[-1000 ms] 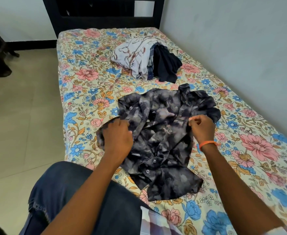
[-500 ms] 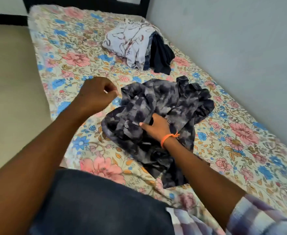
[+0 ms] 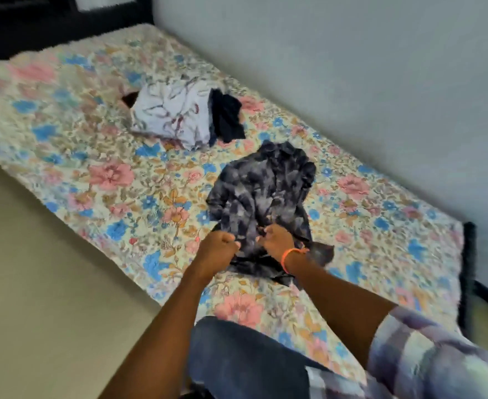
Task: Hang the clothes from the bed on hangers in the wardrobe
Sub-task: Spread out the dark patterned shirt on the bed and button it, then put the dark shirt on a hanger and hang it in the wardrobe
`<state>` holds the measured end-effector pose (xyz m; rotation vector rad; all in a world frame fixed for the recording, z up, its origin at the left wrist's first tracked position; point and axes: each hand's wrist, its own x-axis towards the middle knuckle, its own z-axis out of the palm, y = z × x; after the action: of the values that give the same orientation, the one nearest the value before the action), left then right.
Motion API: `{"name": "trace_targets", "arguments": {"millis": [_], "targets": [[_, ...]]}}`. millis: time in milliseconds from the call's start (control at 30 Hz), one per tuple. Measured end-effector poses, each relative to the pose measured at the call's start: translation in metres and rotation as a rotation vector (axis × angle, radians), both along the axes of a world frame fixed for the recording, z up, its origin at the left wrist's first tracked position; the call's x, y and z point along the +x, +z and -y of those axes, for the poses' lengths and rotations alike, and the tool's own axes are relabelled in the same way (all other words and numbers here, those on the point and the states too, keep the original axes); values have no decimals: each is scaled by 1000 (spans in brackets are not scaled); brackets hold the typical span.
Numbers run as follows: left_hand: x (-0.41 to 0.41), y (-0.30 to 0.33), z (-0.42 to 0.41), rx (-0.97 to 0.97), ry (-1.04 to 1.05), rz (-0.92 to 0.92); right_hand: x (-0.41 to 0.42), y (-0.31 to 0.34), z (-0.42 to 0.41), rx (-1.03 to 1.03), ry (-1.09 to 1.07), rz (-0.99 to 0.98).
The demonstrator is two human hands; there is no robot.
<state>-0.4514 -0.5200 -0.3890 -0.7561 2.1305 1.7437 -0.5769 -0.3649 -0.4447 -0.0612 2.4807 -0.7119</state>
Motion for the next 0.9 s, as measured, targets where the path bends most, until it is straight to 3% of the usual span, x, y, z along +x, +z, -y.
{"name": "trace_targets", "arguments": {"millis": [100,233,367,567,700,900], "targets": [[11,94,-6,-42,29,60,34,83,-24,-106,-217,49],[35,198,-23,58,-16,84,72,192,-59,-224,-394,0],[68,274,-42,40,-60,47,113,290,-87,-359,-543,-62],[105,329,-83,-18,-238,-80,218,385,-131,-560,-785,-276],[154,354,-141,57,-399,-101,329,423,-170,-670,-1010,-377],[258,375,-262,174,-759,-115,483,449,-251,-634,-1370,-554]]}}
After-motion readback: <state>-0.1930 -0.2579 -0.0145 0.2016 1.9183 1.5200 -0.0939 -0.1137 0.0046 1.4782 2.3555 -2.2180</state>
